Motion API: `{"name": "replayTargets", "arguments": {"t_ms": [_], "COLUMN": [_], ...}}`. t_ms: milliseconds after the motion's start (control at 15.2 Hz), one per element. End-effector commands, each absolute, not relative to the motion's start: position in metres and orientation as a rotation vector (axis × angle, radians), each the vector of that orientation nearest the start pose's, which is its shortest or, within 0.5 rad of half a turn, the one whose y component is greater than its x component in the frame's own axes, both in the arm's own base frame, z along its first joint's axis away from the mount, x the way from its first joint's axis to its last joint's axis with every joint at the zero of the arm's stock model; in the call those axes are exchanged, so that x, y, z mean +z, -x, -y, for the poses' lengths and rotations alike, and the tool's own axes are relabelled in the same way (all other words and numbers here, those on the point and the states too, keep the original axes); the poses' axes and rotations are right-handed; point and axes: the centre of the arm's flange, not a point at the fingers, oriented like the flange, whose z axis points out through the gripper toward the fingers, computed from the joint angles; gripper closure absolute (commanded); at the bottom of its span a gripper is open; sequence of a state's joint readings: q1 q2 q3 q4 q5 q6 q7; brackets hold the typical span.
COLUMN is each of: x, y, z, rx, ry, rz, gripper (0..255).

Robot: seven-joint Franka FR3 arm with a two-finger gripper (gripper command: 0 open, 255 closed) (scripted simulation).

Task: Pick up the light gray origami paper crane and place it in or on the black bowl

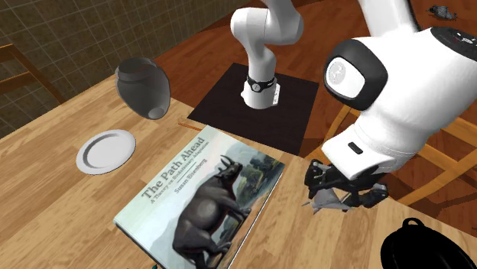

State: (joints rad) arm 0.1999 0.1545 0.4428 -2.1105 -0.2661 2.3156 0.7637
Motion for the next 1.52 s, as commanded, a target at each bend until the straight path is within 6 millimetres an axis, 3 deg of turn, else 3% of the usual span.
{"name": "replayTargets", "arguments": {"t_ms": [0,1254,1452], "x": [0.355,0.353,0.338], "y": [-0.465,-0.462,-0.462], "z": [-0.360,-0.614,-0.615], "rx": [-0.226,-0.226,-0.226], "ry": [3.191,3.191,3.191], "rz": [0.070,0.069,0.070], "gripper": [255,255,255]}}
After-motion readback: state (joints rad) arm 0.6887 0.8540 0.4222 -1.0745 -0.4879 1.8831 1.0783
